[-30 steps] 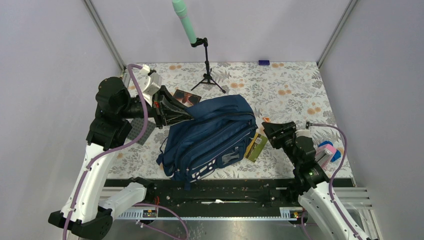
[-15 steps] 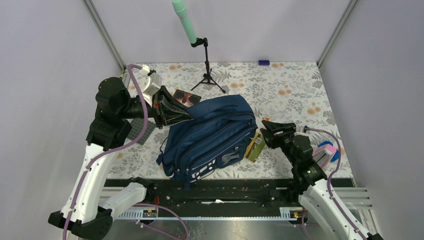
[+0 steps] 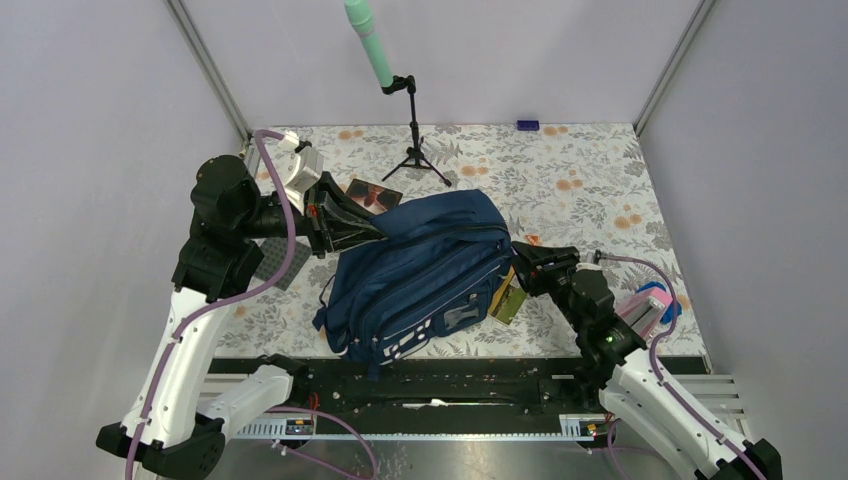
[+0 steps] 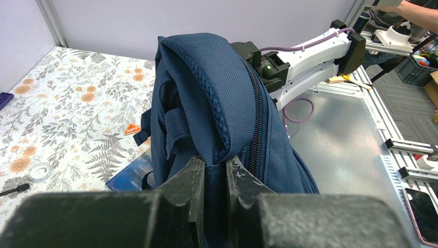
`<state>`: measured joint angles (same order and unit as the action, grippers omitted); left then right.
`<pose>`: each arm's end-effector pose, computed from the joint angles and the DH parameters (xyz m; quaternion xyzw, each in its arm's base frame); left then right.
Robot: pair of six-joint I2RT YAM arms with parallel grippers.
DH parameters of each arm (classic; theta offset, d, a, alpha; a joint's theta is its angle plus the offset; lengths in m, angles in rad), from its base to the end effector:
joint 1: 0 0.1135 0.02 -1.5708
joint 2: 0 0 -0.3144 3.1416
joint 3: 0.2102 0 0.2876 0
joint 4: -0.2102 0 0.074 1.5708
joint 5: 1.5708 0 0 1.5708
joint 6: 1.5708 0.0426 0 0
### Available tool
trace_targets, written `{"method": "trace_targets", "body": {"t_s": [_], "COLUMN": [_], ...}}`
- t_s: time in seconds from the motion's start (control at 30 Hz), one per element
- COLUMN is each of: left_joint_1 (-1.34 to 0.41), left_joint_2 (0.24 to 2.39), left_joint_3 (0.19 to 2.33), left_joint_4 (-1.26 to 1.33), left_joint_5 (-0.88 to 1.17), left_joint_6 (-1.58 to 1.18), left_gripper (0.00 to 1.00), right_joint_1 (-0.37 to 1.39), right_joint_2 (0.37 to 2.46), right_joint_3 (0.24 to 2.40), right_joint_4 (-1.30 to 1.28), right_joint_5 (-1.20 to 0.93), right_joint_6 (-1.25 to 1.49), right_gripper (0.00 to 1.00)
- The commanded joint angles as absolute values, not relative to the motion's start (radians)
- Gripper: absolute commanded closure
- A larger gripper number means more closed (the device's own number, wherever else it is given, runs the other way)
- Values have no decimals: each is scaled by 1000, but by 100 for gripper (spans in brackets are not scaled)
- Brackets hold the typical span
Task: Pack the student bag
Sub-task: Unzip the student bag at the center of the board.
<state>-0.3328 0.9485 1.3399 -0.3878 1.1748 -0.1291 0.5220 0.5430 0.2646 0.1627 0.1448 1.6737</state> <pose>0.1424 -0.0908 0.5321 0.4503 0.5446 -0.5158 0.4844 0.1358 0.0710 0.2429 0.4460 0.5985 0.5659 0.3502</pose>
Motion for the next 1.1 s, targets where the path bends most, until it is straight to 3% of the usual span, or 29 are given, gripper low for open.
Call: {"method": "trace_targets", "body": {"t_s": [0.0,0.47,0.73,0.87,1.0,1.07], "left_joint_1": [-331,-330,-330,-330,-331,-330], "left_joint_2": [924,916,913,913,912,911], "left_joint_3": [1354,1353,1356,1354,1356,1354], "left_joint_4": [-305,-305,-305,-306,-306,-305], "left_joint_5": [1157,1156,1154,1155,1156,1157], "left_joint_6": [-104,-103,-102,-103,-103,-103], "left_gripper": [100,100,100,100,100,100], "right_joint_1": [535,547,554,557,560,562], "right_joint_2": [543,543,559,558,559,560], "right_joint_3": [322,373,372,377,377,379], "right_joint_4": [229,217,224,209,206,199], "right_joint_5": [207,226,228,239,246,251], "right_joint_6": [1700,1692,1686,1675,1664,1651], "right_gripper": [54,55,64,73,100,100]}}
